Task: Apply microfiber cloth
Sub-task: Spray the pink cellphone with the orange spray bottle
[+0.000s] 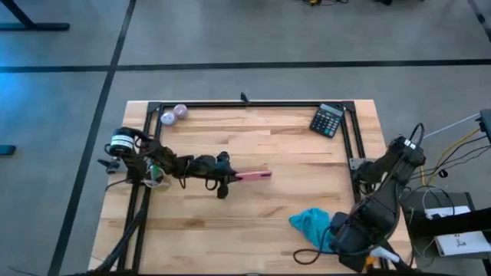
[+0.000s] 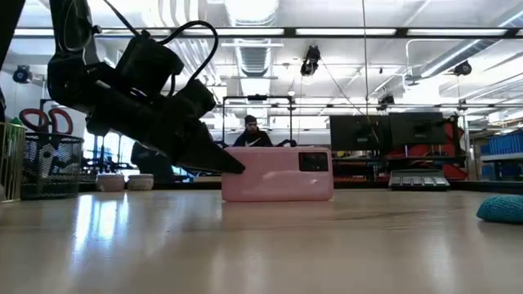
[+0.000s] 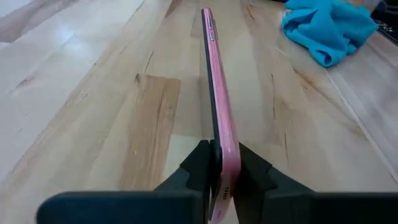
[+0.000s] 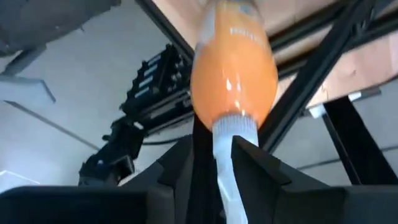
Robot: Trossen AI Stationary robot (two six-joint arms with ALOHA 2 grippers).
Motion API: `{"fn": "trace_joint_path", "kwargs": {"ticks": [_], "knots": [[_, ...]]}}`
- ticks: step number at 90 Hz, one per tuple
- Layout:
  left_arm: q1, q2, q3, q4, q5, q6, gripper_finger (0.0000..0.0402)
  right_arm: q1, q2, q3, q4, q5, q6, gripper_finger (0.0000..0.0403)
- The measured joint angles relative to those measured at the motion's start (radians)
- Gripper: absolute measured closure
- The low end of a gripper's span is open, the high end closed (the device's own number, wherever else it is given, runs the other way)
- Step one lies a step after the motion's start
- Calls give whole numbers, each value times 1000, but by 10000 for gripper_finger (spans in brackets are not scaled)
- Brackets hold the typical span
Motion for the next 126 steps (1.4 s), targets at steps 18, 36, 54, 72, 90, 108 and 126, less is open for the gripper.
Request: {"fn": "trace_joint_path", "kwargs": {"ticks": [18,36,54,72,90,108,126], "knots": [[-2,0,0,2,1,0,377,40,-9,-7,0,-1,23,247],[-2,0,0,4,1,2,377,55,-14,-53,-1,-1,23,227],[-2,1,0,12,1,4,377,54,-46,-68,-1,-2,56,237],[-2,1,0,14,1,4,377,70,-108,-69,-1,-5,189,236],[-4,1,0,9,0,4,377,111,-131,-71,-1,-3,299,213],[-16,1,0,8,-2,-2,377,145,-114,-74,1,-1,327,197],[-19,1,1,6,-2,-3,377,153,-95,-75,5,-1,316,192]]}}
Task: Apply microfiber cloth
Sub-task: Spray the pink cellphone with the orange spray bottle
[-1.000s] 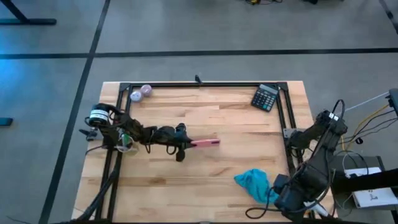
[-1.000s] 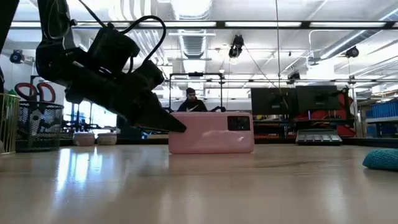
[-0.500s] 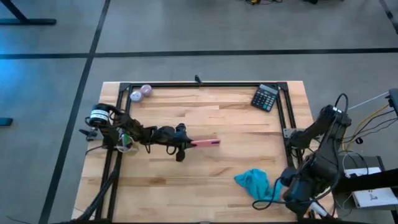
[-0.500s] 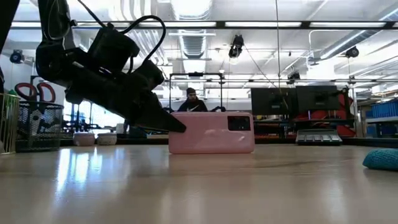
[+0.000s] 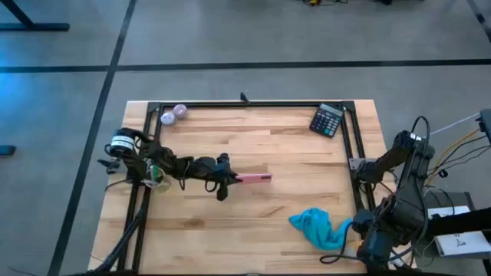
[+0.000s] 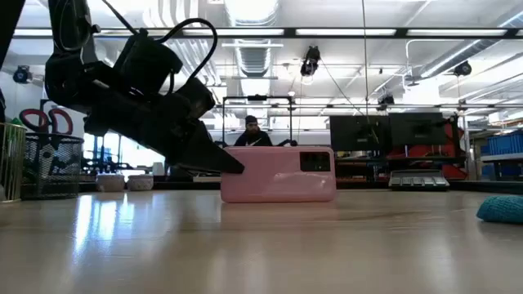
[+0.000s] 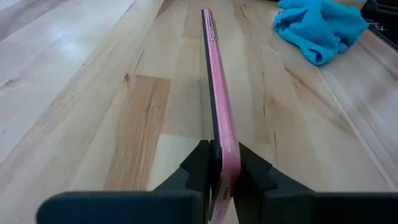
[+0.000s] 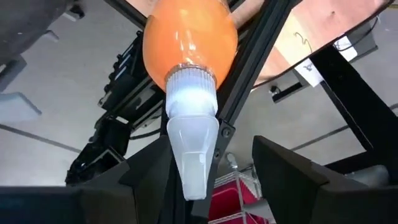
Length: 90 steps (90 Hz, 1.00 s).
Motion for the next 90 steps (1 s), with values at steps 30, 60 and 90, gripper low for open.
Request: {"fn": "trace_joint_path", "kwargs": {"ticks": [30,60,90], "knots": [[-3,0,0,-2,1,0,377,10,5,-45,32,0,-38,217],[-3,-1,0,-1,1,1,377,-2,5,-61,40,-22,-88,298],[-3,-1,0,2,1,7,377,-130,2,-52,24,-25,-246,331]]}}
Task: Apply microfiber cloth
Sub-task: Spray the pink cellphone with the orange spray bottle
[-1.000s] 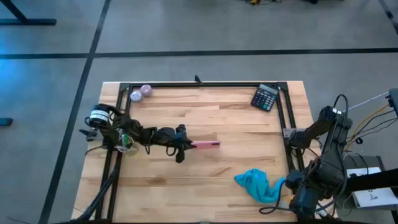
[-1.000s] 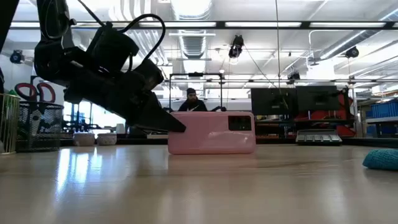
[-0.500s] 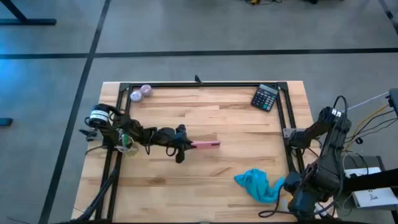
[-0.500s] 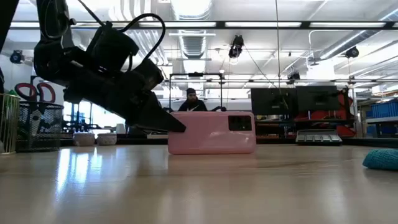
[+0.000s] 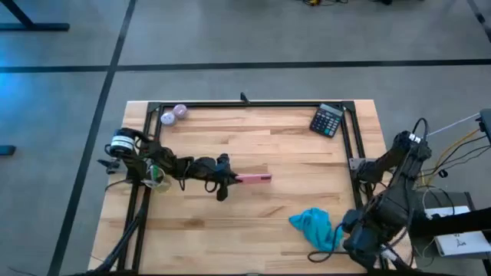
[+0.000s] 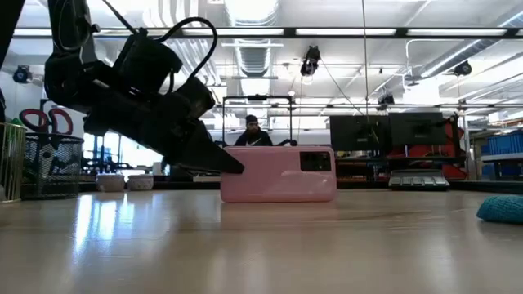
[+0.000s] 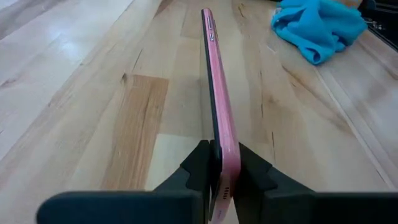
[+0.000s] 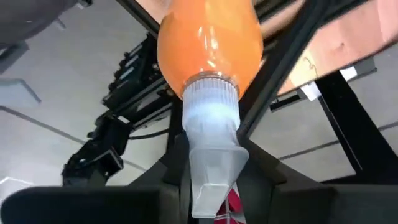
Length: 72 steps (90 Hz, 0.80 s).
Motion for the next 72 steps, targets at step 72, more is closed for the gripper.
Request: {"fn": "trace_joint_path", "kwargs": {"ticks": [72], "knots": [[5,-237,-3,-371,158,46,377,-457,27,59,-7,374,-1090,331]]}}
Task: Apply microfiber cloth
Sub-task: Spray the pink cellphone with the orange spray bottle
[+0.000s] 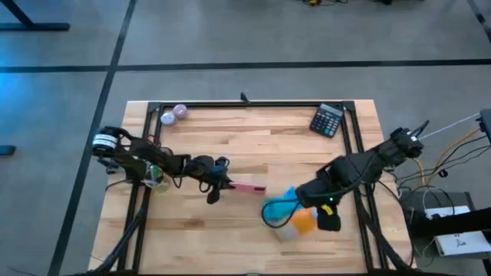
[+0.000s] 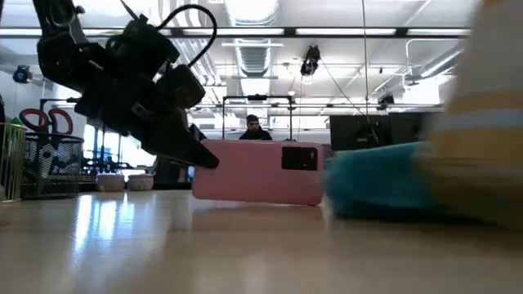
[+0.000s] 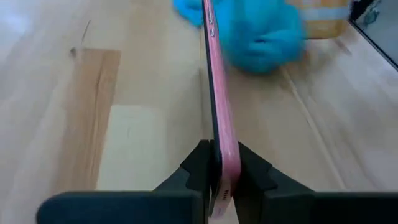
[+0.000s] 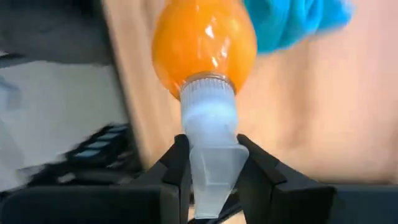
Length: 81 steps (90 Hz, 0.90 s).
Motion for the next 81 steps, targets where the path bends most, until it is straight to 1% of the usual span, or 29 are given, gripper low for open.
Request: {"fn": "trace_joint_path", "kwargs": {"ticks": [15,33,44,52,61,81], "knots": [[18,-117,0,-144,-10,0,377,-24,-1,85,-32,231,-277,331],[64,-241,0,-269,-10,0,377,-25,-3,152,-24,428,-694,331],[99,-294,2,-317,-10,-12,377,-26,-3,171,-23,507,-913,331],[121,-322,2,-341,-10,-38,377,-26,-3,176,-24,515,-1070,331],[137,-336,2,-364,-10,-55,377,-25,3,192,-23,477,-1196,331],[146,-319,2,-345,-9,-49,377,-15,46,225,-10,282,-1374,332]]}}
